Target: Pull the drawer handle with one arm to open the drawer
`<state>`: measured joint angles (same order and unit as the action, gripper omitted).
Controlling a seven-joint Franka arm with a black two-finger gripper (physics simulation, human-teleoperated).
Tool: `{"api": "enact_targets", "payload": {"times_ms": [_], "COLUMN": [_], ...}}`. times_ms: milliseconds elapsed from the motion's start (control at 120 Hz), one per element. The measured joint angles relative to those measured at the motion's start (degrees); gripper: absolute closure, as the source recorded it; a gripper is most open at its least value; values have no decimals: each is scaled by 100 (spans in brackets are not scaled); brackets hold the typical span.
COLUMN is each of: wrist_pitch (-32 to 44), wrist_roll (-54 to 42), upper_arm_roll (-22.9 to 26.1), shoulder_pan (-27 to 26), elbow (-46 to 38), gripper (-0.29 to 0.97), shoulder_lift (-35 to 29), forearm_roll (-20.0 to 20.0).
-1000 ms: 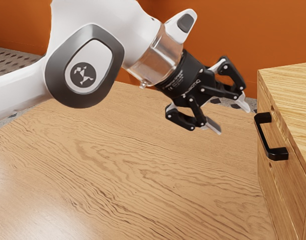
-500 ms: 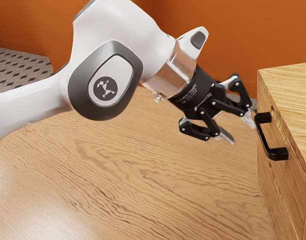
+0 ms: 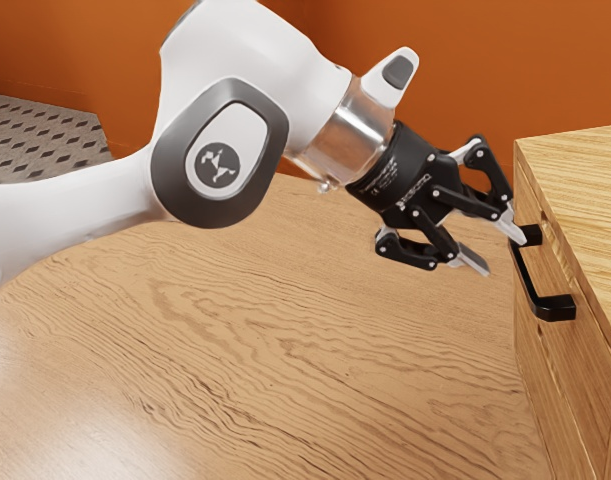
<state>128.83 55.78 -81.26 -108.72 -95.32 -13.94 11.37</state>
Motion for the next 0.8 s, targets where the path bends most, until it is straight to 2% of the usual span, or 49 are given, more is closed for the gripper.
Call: {"api": "enact_targets", "payload": {"times_ms": [117, 525, 800], "wrist_pitch": [42, 77, 46], "wrist_roll": [-3, -24, -29], "upper_arm_roll": [-144, -95, -109], "shoulder_pan": [-216, -332, -332], "elbow": [18, -138, -236], "gripper": [46, 47, 55], "shoulder_lift": [-21, 24, 13], "forearm_roll": [-72, -151, -182]}}
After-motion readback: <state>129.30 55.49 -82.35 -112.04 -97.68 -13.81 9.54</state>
